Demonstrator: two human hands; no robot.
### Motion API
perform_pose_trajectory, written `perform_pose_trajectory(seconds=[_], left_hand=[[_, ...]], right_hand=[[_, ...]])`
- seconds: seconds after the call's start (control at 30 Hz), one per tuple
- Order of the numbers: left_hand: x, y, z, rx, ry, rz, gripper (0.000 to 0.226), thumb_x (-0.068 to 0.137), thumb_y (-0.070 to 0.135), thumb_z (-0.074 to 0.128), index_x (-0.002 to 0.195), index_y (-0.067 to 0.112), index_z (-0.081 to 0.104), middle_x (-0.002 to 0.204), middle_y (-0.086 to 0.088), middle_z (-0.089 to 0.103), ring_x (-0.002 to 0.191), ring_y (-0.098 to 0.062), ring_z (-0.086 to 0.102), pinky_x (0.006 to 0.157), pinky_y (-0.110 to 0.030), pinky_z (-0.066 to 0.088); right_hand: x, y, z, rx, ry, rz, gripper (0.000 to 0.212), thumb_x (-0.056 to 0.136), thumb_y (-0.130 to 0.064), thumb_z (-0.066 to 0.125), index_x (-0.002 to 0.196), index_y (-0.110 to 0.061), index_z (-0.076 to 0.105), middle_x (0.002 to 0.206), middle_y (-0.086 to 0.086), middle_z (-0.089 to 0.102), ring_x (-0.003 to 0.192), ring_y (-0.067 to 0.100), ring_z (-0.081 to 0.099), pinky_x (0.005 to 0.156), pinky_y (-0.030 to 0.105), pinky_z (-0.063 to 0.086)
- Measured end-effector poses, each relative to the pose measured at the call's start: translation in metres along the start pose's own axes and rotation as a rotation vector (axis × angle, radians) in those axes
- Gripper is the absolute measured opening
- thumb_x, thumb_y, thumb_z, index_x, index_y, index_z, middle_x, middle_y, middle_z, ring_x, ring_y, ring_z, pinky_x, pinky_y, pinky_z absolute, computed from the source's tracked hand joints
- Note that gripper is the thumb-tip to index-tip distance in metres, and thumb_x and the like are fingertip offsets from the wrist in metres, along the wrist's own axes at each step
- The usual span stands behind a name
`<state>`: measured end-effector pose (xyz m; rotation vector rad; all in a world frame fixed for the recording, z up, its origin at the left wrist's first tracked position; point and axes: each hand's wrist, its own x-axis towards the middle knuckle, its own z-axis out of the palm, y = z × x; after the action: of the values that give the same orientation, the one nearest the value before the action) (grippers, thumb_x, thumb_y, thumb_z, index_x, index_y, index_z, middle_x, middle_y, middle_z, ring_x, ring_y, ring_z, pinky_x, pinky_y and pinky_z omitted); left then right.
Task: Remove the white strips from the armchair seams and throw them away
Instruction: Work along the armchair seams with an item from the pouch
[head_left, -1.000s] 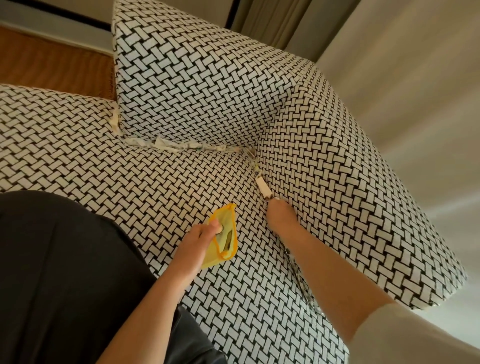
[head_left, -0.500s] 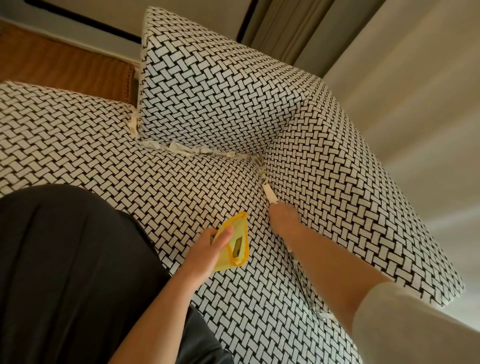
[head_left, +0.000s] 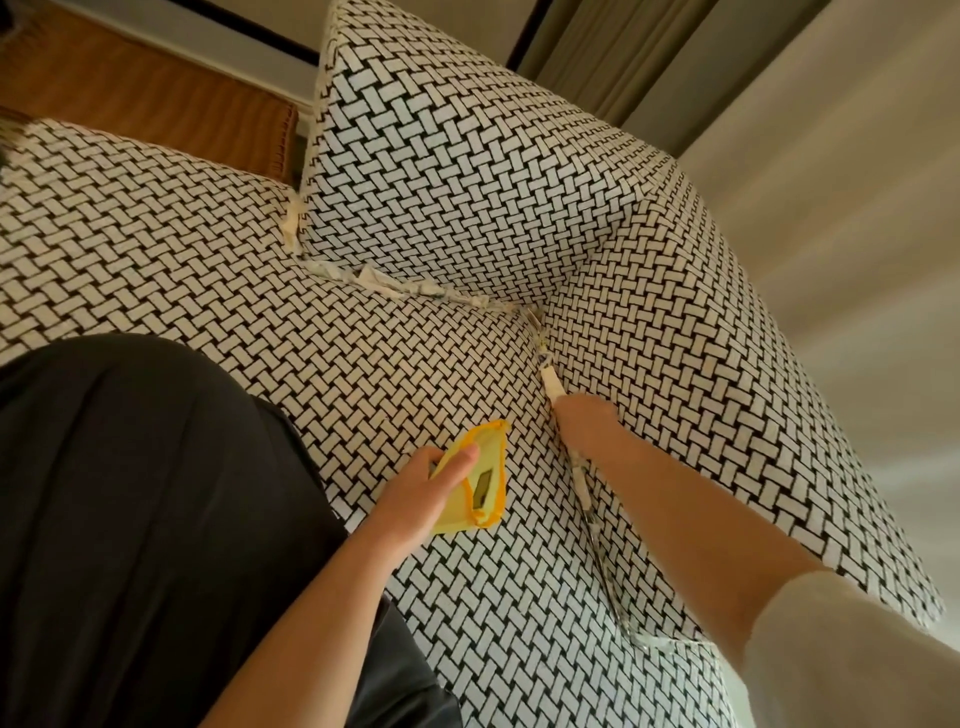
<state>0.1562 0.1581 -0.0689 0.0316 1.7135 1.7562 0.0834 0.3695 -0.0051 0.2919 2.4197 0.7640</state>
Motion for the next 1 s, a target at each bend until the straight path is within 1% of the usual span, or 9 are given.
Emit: perform_pose_trajectory(seconds=[0.23, 0.4, 0.47, 0.57, 0.63, 0.73, 0.8, 0.9, 1.0], left_hand=[[0.003, -0.004, -0.001, 0.026, 0.011, 0.004, 0.083, 0.063, 0.083, 0.036, 0.111, 0.016, 0.05, 0.102, -0.005, 0.057, 0.089, -0.02, 0.059, 0.076, -0.031, 0.047], [0.004, -0.005, -0.001, 0.001, 0.012, 0.002, 0.091, 0.057, 0.088, 0.036, 0.114, 0.018, 0.05, 0.107, -0.003, 0.058, 0.097, -0.019, 0.058, 0.083, -0.033, 0.047], [0.004, -0.004, -0.001, -0.006, 0.012, -0.004, 0.096, 0.052, 0.091, 0.036, 0.114, 0.019, 0.05, 0.108, -0.002, 0.057, 0.099, -0.019, 0.058, 0.085, -0.034, 0.046], [0.003, -0.003, -0.001, 0.002, 0.014, 0.005, 0.101, 0.047, 0.095, 0.036, 0.113, 0.02, 0.05, 0.108, -0.002, 0.058, 0.1, -0.019, 0.058, 0.09, -0.04, 0.047], [0.003, -0.003, -0.001, -0.001, 0.008, 0.004, 0.106, 0.045, 0.097, 0.035, 0.117, 0.021, 0.05, 0.113, 0.001, 0.057, 0.105, -0.017, 0.056, 0.094, -0.041, 0.045], [0.0, 0.0, -0.002, -0.005, 0.003, 0.005, 0.107, 0.048, 0.096, 0.035, 0.122, 0.02, 0.048, 0.119, 0.001, 0.054, 0.111, -0.015, 0.053, 0.089, -0.033, 0.044], [-0.003, 0.004, -0.002, -0.01, 0.01, 0.004, 0.104, 0.049, 0.094, 0.035, 0.121, 0.019, 0.049, 0.119, 0.0, 0.054, 0.11, -0.016, 0.053, 0.085, -0.029, 0.042], [-0.004, 0.003, -0.003, -0.019, 0.009, 0.002, 0.102, 0.048, 0.096, 0.036, 0.116, 0.021, 0.052, 0.115, -0.001, 0.058, 0.108, -0.019, 0.055, 0.093, -0.039, 0.045], [-0.005, 0.0, -0.003, -0.004, 0.001, 0.013, 0.096, 0.051, 0.095, 0.039, 0.109, 0.021, 0.056, 0.109, -0.007, 0.06, 0.103, -0.027, 0.058, 0.095, -0.053, 0.044]], right_hand=[[-0.002, 0.003, 0.009, 0.135, 0.167, 0.054, 0.024, 0.09, -0.011, 0.053, 0.113, -0.006, 0.057, 0.103, 0.006, 0.061, 0.089, 0.021, 0.062, 0.064, 0.029, 0.046], [0.001, 0.01, 0.008, 0.44, 0.264, -0.033, 0.02, 0.091, -0.024, 0.055, 0.098, -0.009, 0.065, 0.116, 0.003, 0.044, 0.084, 0.018, 0.049, 0.07, 0.029, 0.046], [0.0, 0.013, 0.006, 0.581, 0.259, -0.093, 0.017, 0.092, -0.024, 0.054, 0.089, -0.009, 0.062, 0.124, 0.002, 0.04, 0.092, 0.016, 0.05, 0.081, 0.029, 0.047], [-0.009, 0.017, 0.0, 0.744, 0.255, -0.146, 0.017, 0.093, -0.02, 0.052, 0.084, -0.008, 0.059, 0.135, 0.002, 0.036, 0.11, 0.012, 0.044, 0.095, 0.023, 0.035], [-0.017, 0.022, -0.003, 0.773, 0.309, -0.129, 0.016, 0.093, -0.02, 0.052, 0.086, -0.008, 0.061, 0.134, 0.002, 0.039, 0.119, 0.016, 0.043, 0.098, 0.022, 0.032], [-0.044, 0.023, -0.012, 0.885, 0.417, -0.104, 0.012, 0.093, -0.021, 0.053, 0.089, -0.012, 0.06, 0.107, 0.0, 0.051, 0.086, 0.012, 0.052, 0.072, 0.011, 0.04], [-0.069, 0.016, -0.015, 1.083, 0.401, -0.14, 0.01, 0.092, -0.022, 0.054, 0.085, -0.017, 0.06, 0.082, -0.005, 0.056, 0.064, 0.005, 0.047, 0.052, 0.011, 0.038], [-0.107, -0.003, -0.018, 1.324, 0.37, -0.243, 0.009, 0.09, -0.021, 0.057, 0.088, -0.017, 0.065, 0.068, -0.013, 0.055, 0.052, -0.005, 0.046, 0.048, 0.008, 0.038], [-0.132, -0.026, -0.015, 1.379, 0.384, -0.281, 0.013, 0.09, -0.021, 0.058, 0.09, -0.014, 0.068, 0.064, -0.012, 0.055, 0.046, -0.003, 0.043, 0.045, 0.011, 0.034]])
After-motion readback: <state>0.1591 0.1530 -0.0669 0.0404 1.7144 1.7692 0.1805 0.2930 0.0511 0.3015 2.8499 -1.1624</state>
